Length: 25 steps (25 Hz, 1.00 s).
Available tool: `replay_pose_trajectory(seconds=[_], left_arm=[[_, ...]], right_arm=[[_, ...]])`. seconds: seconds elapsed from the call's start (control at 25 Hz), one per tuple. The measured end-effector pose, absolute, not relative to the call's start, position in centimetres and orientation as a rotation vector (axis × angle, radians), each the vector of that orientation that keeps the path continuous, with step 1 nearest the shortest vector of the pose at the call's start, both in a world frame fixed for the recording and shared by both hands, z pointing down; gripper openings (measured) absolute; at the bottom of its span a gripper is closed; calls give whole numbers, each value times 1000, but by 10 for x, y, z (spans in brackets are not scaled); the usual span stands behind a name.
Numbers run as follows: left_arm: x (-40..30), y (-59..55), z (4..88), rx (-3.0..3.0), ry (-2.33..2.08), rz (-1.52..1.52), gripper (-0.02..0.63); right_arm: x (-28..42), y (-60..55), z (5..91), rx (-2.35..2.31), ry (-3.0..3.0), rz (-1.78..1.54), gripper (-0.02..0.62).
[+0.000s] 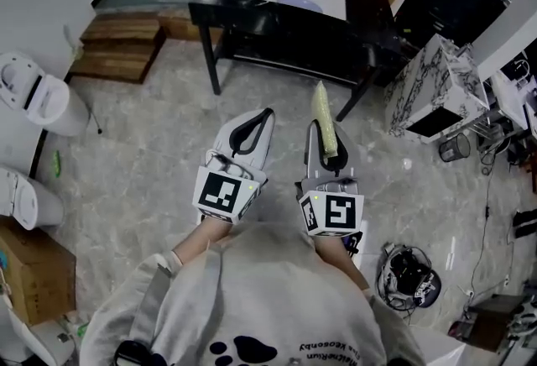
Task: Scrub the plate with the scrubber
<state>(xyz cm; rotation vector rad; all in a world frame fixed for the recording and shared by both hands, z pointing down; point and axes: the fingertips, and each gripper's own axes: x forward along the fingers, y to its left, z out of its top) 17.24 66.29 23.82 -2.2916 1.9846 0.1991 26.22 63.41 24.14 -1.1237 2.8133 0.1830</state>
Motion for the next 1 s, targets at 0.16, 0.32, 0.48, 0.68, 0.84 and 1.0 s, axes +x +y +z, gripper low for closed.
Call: replay_pose_trajectory(seconds=[0.16, 0.32, 0.48, 0.68, 0.84, 1.0], left_arm=[[158, 641, 245, -2292, 2016, 200, 3], [138, 606, 253, -2293, 2022, 203, 3], [114, 553, 259, -2322, 2008, 213, 3], [79, 476, 254, -2359, 1955, 181, 3], [54, 424, 251, -2405, 1911, 152, 3], [37, 384, 252, -2441, 1862, 148, 3]], right_arm=[[256, 609, 252, -1140, 2827, 139, 66], [239, 572, 256, -1146, 2834, 148, 66], [217, 520, 264, -1166, 2838, 140, 66], [184, 443, 255, -1205, 2813, 137, 66], [162, 388, 248, -1250, 2772, 146, 66], [147, 348, 253, -1301, 2753, 124, 66]])
